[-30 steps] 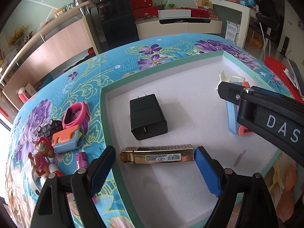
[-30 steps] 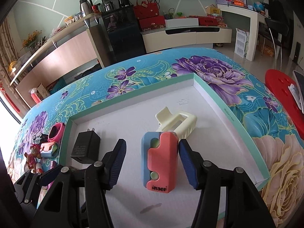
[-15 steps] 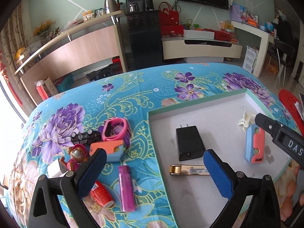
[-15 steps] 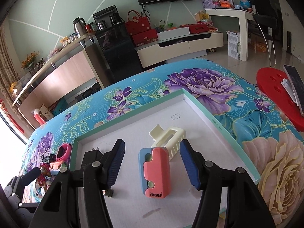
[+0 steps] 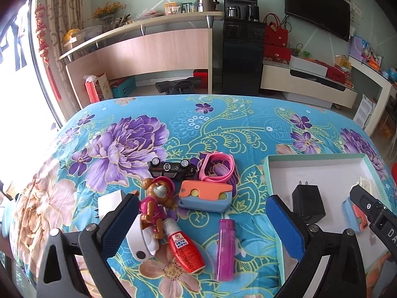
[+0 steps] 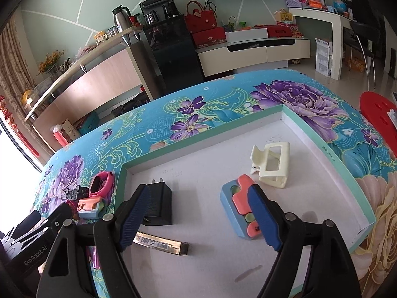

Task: Organize rigid objects
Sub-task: 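Lower the gold patterned bar into the tray and open the left tool, then move both open tools back toward the remaining pile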

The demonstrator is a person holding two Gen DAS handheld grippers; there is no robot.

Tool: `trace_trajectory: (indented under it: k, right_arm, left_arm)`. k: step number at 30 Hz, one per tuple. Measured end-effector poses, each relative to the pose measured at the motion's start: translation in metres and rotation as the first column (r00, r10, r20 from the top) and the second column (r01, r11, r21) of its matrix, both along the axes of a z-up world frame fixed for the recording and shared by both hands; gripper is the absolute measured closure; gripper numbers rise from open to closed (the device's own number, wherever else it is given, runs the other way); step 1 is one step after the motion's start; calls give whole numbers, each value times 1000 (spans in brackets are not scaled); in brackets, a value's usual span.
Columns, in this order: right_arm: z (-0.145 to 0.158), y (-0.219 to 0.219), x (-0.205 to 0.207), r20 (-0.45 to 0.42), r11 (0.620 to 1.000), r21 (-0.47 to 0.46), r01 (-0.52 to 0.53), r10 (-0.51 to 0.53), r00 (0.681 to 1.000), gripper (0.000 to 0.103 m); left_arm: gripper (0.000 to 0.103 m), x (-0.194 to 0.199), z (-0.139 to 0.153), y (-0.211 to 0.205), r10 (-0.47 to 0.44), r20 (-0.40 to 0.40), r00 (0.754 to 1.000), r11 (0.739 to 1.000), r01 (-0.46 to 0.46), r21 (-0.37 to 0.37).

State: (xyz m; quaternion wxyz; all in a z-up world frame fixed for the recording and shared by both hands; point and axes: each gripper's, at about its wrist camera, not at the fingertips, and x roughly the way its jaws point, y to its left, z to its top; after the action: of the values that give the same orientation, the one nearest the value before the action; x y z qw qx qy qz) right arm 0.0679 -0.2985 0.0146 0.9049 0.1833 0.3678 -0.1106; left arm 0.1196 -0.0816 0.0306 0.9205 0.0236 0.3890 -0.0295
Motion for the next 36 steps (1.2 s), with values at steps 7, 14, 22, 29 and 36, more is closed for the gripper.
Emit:
trace_trajectory:
  k: [7,14,22,29,36]
  right_arm:
    - [1,15,7,6,999,-24,-24,24,1000,12]
    - [3,37,14,31,997,-44,-66,68,997,0]
    - [3,67,23,30,988,-82,-132,135,990,0]
    - [-1,84,27,36,981,-30,-190,191,981,0]
    - [-4,113,33,14,964,-79,-254,256,967,0]
  left_arm:
    - [0,3,-6,15,37,-6,999,999,-37,-19]
    - [0,4,-6,37,79,-3,997,996,-79,-30]
    - [0,6,-9,70,145,-12,989,987,-146,-71]
    - [0,4,-8,97,190,-19,982,977,-191,-97]
    - [0,3,-12,134,253,-44,967,960,-256,-116]
